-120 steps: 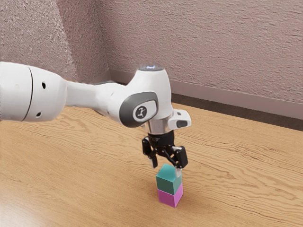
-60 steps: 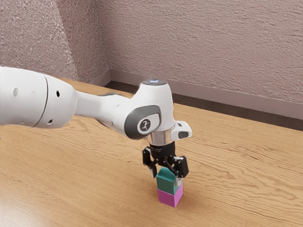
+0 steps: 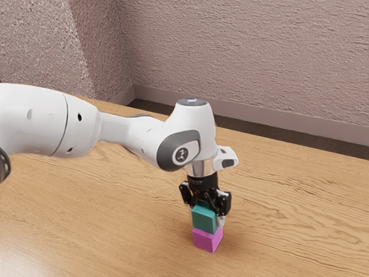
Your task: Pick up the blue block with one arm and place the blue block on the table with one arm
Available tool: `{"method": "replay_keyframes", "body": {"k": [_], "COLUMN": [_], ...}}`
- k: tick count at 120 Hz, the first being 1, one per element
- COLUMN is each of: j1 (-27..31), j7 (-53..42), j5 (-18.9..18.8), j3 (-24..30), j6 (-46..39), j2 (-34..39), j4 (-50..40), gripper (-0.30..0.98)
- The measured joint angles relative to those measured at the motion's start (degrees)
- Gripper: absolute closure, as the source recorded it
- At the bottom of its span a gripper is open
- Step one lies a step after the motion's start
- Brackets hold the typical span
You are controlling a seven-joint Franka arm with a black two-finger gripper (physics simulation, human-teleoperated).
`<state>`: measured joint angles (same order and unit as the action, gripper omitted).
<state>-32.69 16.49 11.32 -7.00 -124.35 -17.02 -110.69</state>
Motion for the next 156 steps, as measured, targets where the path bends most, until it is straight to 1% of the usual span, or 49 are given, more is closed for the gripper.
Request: {"method": "replay_keyframes", "body": {"k": [11,15,27,42,64,76,92,98,102,116,121,126,131,141,156], "j1": [-0.06,-0.03,0.64,6.11,12.02,12.49,12.53,12.48,12.46,12.55,13.98,17.76,19.67,20.57,20.64], "j7": [0.39,0.45,0.02,-1.68,-5.15,-6.96,-8.92,-9.6,-10.01,-11.45,-12.44,-13.52,-14.53,-16.31,-18.2], "j5": [-2.27,-2.84,-3.97,-4.56,-5.03,-4.61,-4.35,-4.38,-4.52,-6.65,-7.33,-7.82,-8.19,-8.62,-9.43], "j3": [-0.33,-1.04,-4.44,-5.92,-6.08,-6.09,-6.12,-6.12,-6.13,-5.58,-3.99,-0.25,1.52,1.93,1.2], "j6": [0.76,1.26,2.95,4.44,4.88,4.59,4.4,4.48,4.76,8.54,10.11,12.14,14.28,17.56,20.58], "j2": [3.02,3.55,4.07,3.53,-0.32,-1.8,-1.92,-0.58,1.75,14.13,16.61,17.67,17.93,17.29,16.55], "j4": [-0.15,-0.04,0.81,1.04,1.06,1.07,1.03,0.98,0.88,0.95,2.48,5.79,8.89,12.52,13.72], "gripper": [0.31,0.27,0.3,0.29,0.28,0.21,0.12,0.09,0.08,0.04,0.04,0.03,0.03,0.02,0.01]}}
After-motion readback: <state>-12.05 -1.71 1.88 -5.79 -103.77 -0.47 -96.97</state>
